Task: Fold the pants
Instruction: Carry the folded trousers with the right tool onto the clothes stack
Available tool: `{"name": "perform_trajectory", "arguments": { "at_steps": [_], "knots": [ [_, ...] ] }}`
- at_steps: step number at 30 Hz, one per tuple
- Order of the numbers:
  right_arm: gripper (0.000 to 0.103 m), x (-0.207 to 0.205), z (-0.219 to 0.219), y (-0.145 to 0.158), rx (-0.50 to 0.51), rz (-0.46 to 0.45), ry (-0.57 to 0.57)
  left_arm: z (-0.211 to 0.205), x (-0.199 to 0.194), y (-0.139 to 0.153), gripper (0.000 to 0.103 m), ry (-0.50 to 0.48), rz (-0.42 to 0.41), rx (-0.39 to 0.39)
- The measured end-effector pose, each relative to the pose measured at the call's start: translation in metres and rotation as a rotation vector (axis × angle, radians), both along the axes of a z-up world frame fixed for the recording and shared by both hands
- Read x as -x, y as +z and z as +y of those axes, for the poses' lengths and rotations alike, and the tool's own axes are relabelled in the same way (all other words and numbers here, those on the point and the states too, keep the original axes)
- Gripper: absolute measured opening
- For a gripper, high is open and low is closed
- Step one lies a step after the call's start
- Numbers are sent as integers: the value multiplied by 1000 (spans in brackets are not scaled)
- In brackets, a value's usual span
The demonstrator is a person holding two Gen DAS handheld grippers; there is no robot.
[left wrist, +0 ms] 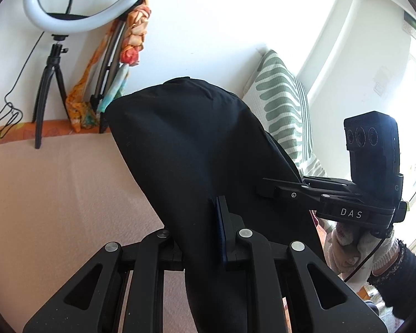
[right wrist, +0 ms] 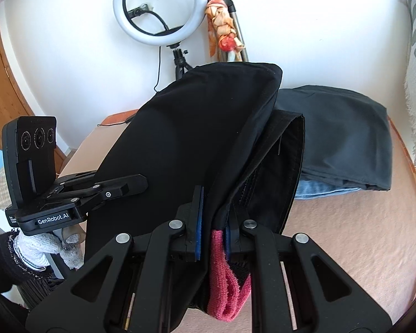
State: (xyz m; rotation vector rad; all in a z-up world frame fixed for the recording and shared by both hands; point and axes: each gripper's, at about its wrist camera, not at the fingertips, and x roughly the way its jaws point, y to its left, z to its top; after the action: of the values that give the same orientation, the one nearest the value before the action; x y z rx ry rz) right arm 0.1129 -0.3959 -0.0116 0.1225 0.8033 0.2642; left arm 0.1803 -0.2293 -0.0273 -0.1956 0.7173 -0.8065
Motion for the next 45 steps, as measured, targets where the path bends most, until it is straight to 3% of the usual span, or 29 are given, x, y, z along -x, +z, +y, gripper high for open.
{"name": "perform_trajectory", "arguments": {
  "at_steps": [14, 27, 35, 45],
  "knots": [
    [13, -17, -70, 35, 76, -62, -97, -84, -30, 24, 14, -70, -105, -67],
    [12, -86, -138, 57, 178, -86, -157, -147, -99, 21, 14, -86, -118, -57],
    [12, -144, -170, 35, 192, -71, -162, -175, -155, -1, 14, -56, -93, -81],
    [12, -184, -186, -8, 184, -27, -162, -180, -188, -36, 14, -26, -56, -147]
  ]
}}
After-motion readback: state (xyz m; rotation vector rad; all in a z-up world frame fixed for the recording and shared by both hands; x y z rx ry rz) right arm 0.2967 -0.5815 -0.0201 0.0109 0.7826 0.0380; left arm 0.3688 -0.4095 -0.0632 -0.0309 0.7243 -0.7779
